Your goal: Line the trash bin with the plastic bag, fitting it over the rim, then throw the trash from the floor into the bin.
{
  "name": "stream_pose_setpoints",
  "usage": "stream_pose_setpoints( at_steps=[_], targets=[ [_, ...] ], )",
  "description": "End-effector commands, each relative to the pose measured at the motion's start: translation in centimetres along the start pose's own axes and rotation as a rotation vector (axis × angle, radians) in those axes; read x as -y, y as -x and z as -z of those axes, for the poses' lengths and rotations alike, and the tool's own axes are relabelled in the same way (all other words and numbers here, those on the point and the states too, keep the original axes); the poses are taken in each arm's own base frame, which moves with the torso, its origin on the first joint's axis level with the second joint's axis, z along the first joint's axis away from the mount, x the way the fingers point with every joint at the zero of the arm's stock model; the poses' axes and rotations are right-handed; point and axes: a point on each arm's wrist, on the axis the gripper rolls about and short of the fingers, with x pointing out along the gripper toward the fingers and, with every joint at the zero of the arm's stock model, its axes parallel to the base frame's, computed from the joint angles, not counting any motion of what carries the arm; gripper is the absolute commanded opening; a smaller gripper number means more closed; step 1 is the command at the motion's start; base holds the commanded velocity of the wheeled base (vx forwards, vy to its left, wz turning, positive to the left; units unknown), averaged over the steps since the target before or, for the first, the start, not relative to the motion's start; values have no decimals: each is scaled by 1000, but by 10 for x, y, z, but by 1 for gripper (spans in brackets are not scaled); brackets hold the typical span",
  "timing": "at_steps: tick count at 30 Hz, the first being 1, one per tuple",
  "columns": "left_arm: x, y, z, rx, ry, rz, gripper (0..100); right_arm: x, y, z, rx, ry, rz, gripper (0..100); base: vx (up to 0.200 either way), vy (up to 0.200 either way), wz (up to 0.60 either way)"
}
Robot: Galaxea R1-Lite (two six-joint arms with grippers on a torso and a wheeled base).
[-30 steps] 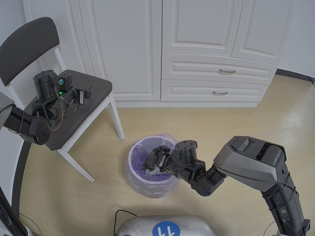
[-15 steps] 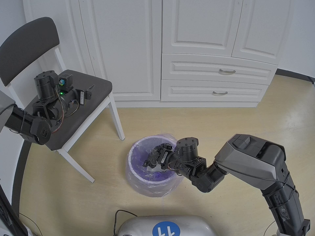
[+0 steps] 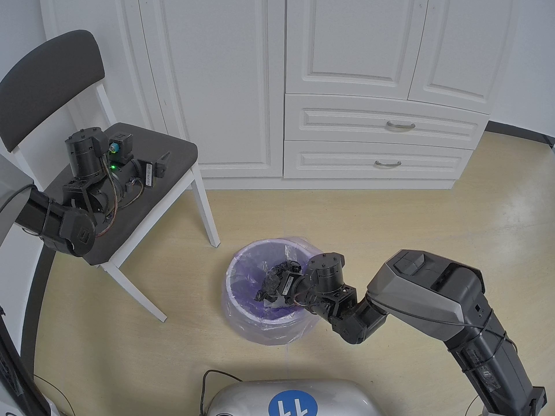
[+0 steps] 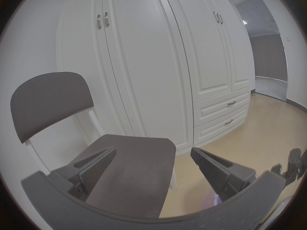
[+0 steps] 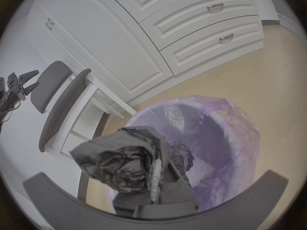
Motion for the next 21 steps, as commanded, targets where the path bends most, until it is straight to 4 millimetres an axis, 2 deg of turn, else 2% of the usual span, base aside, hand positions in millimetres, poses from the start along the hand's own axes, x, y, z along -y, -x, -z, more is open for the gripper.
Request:
stream_pose_setpoints(
  at_steps=[1, 6, 21],
  targets=[
    [2, -3, 5, -10, -1, 3, 100, -1, -2, 7, 2, -2, -2, 0, 0, 0, 0],
    [2, -6, 7, -8, -20, 1, 100, -5, 2, 8, 60, -16, -59, 0, 0, 0, 0],
    [4, -6, 8, -16, -22, -26, 100, -4, 4, 10, 58, -14, -67, 0, 0, 0, 0]
  ],
)
